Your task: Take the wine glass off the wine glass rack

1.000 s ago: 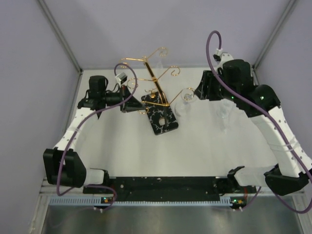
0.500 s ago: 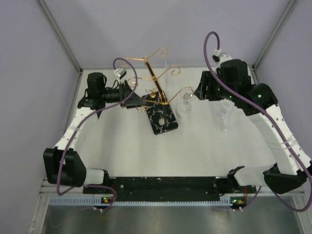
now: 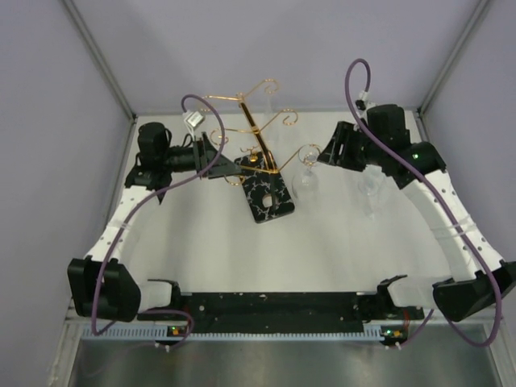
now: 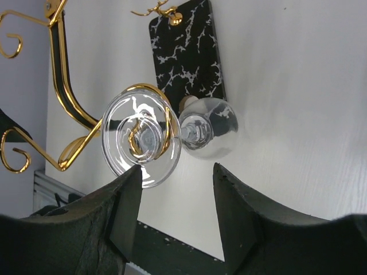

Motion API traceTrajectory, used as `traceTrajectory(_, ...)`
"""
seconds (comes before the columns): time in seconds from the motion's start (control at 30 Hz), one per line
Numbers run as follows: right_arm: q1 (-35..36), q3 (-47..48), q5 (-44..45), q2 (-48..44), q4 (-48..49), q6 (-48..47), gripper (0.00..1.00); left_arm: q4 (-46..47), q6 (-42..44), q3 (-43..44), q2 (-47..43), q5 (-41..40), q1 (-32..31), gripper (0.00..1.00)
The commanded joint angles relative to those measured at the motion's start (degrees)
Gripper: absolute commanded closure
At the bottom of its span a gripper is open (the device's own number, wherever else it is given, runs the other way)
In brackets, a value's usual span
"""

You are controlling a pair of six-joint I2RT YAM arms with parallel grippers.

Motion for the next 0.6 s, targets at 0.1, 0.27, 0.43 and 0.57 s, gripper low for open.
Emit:
traceTrajectory(0.1,-3.9,-6.2,-10.3,-2.3,12.0,7.4,0.48,-16.2,14.4,4.6,-4.7,-6.1,0.1,0.22)
traceTrajectory(0.27,-4.5,-8.0,-12.7,-2.1,15.8,9.8,0.48,-28.4,21.8,6.6,-5.1,-17.0,0.1,0.22)
traceTrajectory(0.43,-4.8,-8.1,-13.4,-1.8,17.1,11.0,0.51,-33.3,24.5,6.9,-6.1,-24.9,0.2,0.23)
traceTrajectory(0.57,-4.8,-7.8,-13.5,-2.1,17.1,11.2,0.54,-34.2,24.8,6.8,-6.6,-26.9,0.1,0.23)
